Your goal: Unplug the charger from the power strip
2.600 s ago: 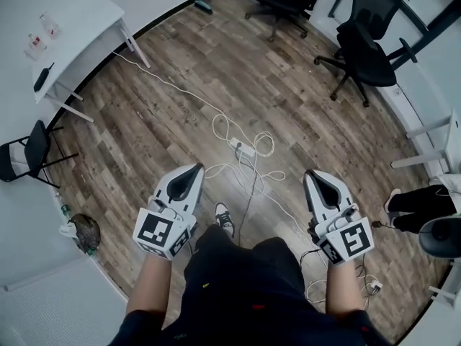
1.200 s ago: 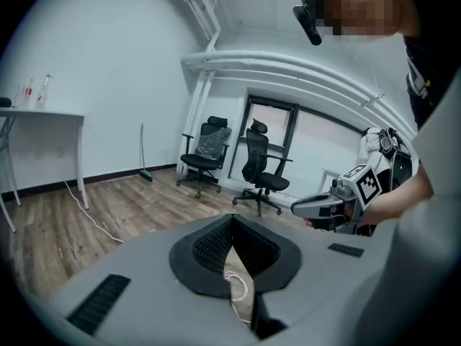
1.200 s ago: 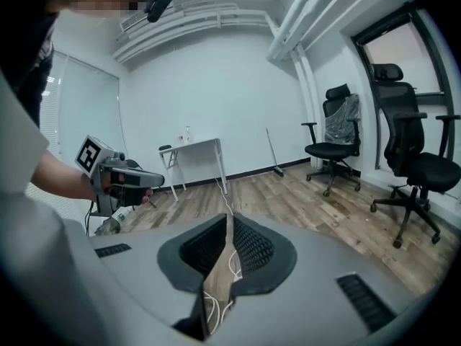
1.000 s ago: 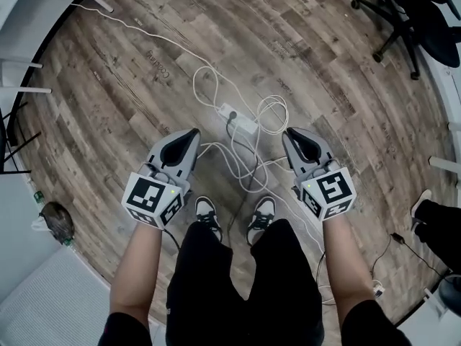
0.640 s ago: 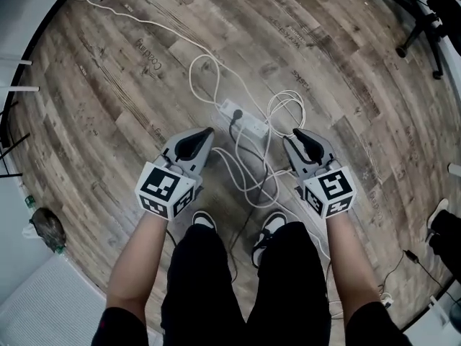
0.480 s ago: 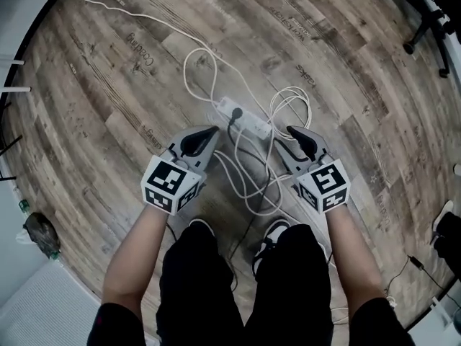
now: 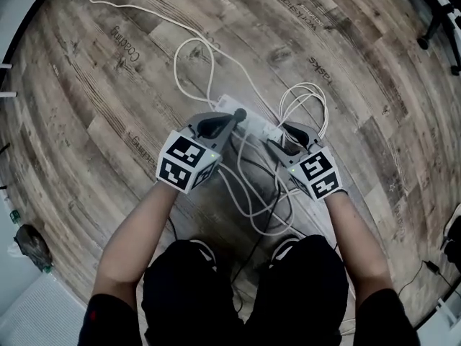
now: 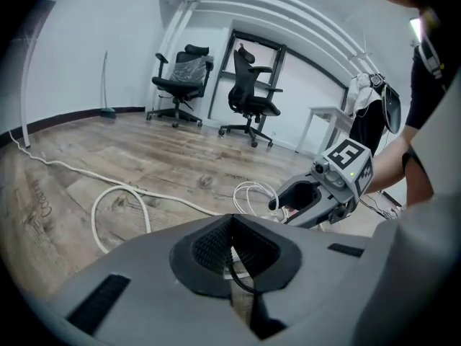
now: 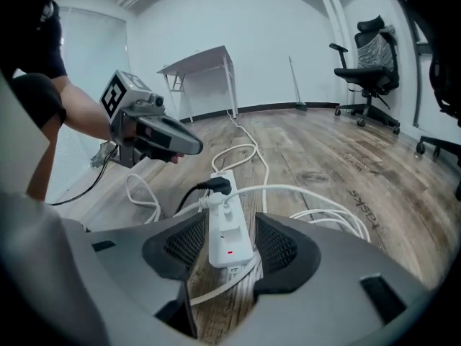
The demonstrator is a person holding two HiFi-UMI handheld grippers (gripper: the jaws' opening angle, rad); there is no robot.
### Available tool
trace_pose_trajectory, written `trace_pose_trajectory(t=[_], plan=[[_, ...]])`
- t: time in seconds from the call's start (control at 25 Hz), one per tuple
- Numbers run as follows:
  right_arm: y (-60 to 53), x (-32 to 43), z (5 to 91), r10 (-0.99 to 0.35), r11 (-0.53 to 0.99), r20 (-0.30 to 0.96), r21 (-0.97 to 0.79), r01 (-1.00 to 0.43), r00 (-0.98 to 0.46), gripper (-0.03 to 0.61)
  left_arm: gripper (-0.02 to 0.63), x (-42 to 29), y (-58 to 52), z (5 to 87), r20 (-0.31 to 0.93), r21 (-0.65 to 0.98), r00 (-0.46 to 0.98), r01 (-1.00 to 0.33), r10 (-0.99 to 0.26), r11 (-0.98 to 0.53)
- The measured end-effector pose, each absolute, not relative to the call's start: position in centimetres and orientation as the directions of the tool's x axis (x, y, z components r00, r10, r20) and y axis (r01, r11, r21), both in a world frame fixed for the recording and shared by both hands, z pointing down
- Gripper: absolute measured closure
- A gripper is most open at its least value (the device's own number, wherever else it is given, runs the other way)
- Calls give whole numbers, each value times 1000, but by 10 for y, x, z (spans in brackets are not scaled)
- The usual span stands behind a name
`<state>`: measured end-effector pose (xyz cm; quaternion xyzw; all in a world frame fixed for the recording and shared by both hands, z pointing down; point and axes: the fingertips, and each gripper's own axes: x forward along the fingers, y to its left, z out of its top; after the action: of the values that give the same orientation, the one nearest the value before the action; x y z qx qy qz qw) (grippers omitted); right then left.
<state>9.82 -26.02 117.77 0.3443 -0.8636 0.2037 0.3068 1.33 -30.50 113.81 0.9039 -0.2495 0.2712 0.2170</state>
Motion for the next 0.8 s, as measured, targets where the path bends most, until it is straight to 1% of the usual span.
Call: trace_pose_trajectory(t=[0.16, 0.4, 0.52, 0.56, 0.72, 0.8], plan=[[-266, 88, 1203, -430, 714, 706, -116, -690, -563, 373, 594, 22, -314, 1165, 604, 298, 736, -565, -306, -770], [-269, 73, 1212, -361, 786, 745, -81, -613, -562, 379, 594, 29, -320, 1190, 628, 317, 723, -576, -288, -754], [-271, 74, 1216, -349, 791, 759, -77, -607, -550, 422, 594, 31, -321, 1193, 625, 351, 730, -578, -275, -737], [-272, 75, 1217, -349, 790, 761, -75, -608, -547, 456, 594, 32, -322, 1194, 624, 361, 733, -578, -271, -732], [-274, 75, 1218, -347, 798, 761, -67, -598, -548, 469, 594, 32, -324, 1196, 609, 401, 744, -588, -276, -702], [-273, 74, 1217, -352, 800, 761, -58, -597, -546, 472, 594, 31, -325, 1197, 612, 395, 737, -598, -287, -697]])
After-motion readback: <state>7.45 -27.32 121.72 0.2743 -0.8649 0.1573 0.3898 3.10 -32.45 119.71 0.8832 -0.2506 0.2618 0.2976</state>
